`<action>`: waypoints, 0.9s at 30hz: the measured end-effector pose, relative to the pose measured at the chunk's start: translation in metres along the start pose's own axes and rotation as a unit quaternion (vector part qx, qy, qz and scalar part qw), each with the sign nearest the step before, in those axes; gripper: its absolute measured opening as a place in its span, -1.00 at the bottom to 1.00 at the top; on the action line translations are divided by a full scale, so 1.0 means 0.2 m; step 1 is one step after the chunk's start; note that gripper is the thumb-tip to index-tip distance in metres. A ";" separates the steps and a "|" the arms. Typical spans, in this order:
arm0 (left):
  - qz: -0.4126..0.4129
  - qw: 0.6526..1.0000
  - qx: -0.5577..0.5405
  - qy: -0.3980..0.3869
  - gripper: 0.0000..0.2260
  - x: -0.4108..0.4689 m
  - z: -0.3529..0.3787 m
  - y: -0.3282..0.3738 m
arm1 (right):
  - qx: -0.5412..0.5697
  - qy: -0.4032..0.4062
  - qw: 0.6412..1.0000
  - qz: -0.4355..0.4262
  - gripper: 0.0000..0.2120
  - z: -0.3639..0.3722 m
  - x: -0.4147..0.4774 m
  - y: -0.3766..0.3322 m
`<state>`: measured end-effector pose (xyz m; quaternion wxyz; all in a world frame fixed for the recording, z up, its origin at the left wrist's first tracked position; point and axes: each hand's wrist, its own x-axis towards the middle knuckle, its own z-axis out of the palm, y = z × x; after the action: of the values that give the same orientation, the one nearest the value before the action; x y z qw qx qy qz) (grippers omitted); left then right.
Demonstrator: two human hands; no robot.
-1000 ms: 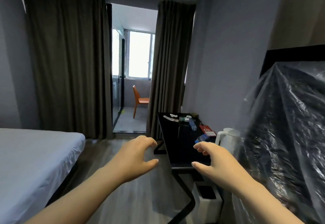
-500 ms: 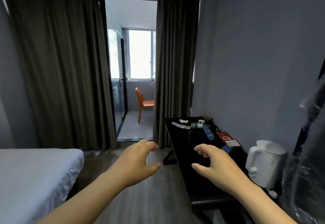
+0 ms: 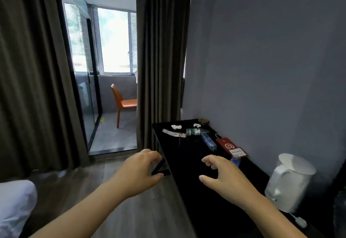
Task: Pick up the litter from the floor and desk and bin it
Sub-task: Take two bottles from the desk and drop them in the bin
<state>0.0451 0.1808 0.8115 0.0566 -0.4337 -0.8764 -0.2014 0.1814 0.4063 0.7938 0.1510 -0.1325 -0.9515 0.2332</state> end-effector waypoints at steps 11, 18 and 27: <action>0.100 0.991 -0.035 -0.082 -0.58 0.91 0.26 -0.43 | -0.002 0.010 0.990 0.141 -0.51 0.18 0.66 0.26; 0.137 0.981 -0.050 -0.125 -0.59 1.58 0.55 -0.48 | 0.007 0.032 0.975 0.222 -0.49 0.19 1.06 0.70; 0.166 0.961 -0.068 -0.211 -0.58 2.33 0.96 -0.49 | 0.042 0.033 0.946 0.318 -0.49 0.23 1.47 1.22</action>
<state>-0.3050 0.5484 0.7345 -0.1264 -0.6086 -0.7684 -0.1522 -0.0602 0.6923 0.7034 0.1059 -0.4297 -0.8435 0.3043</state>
